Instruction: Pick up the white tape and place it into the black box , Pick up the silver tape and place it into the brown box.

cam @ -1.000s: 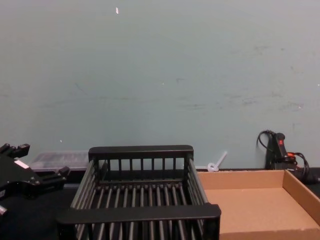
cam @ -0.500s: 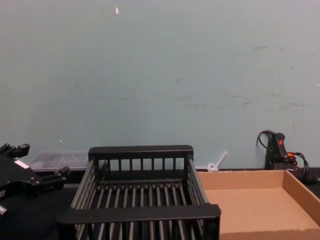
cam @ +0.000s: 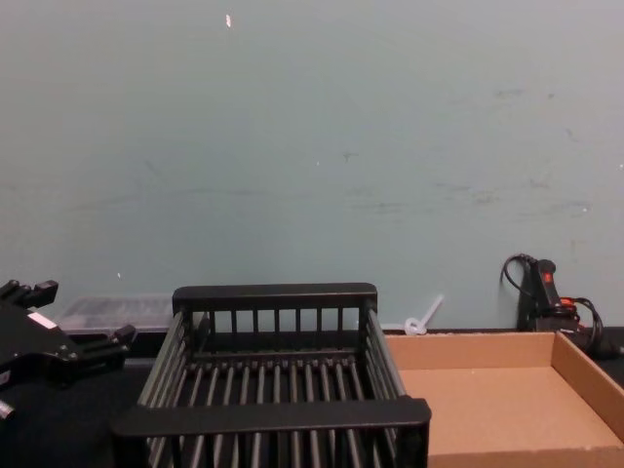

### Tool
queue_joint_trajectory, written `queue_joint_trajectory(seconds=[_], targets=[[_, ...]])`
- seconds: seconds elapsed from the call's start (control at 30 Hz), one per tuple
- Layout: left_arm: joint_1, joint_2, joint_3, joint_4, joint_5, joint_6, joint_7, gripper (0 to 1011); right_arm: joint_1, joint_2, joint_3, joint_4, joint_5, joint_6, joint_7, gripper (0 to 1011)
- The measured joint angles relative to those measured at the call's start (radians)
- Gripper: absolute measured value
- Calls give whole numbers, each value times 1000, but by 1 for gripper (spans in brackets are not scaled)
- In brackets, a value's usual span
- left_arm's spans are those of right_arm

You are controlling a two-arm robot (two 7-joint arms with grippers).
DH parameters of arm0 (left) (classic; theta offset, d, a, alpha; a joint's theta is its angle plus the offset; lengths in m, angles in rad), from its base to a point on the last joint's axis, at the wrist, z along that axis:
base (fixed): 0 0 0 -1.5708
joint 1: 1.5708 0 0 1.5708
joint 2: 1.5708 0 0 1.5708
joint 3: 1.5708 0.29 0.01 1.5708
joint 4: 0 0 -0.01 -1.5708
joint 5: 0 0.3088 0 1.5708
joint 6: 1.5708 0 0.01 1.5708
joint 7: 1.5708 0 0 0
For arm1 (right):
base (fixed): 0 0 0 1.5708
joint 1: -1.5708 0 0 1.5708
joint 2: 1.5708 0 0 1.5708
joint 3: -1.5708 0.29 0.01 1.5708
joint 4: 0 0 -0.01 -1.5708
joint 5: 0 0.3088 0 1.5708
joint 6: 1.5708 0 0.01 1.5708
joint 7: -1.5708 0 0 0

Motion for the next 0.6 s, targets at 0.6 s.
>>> queue_joint_trajectory(seconds=[0.6], targets=[[0,0,0,0,0,0,0,1001,0,0,0,0,0,0,0,101]])
